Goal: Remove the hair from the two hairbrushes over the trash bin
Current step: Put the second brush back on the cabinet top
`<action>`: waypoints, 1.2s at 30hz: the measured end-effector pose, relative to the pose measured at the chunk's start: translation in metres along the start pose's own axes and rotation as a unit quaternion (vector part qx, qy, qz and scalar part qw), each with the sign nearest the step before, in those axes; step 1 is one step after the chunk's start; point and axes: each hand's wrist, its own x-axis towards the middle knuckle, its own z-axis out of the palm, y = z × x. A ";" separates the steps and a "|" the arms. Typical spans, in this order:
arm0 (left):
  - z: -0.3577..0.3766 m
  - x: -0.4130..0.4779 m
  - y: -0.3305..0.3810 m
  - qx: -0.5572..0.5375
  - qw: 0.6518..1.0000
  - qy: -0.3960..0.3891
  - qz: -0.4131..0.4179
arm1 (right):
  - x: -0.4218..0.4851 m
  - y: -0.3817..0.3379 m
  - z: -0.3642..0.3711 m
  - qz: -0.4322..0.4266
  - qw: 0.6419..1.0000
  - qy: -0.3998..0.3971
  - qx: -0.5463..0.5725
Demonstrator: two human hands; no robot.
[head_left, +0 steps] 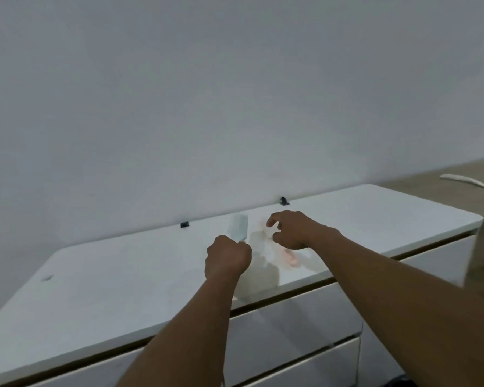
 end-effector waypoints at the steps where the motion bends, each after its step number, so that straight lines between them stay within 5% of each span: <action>1: 0.001 0.006 -0.001 0.006 1.000 0.004 -0.007 | 0.008 0.000 0.002 -0.002 1.000 -0.002 -0.002; 13: 0.027 0.056 0.005 0.077 0.993 0.009 -0.094 | 0.085 0.003 0.030 -0.023 0.999 -0.005 -0.044; 36: 0.033 0.070 -0.006 0.127 0.989 0.001 -0.075 | 0.118 -0.003 0.064 -0.023 0.998 0.040 -0.036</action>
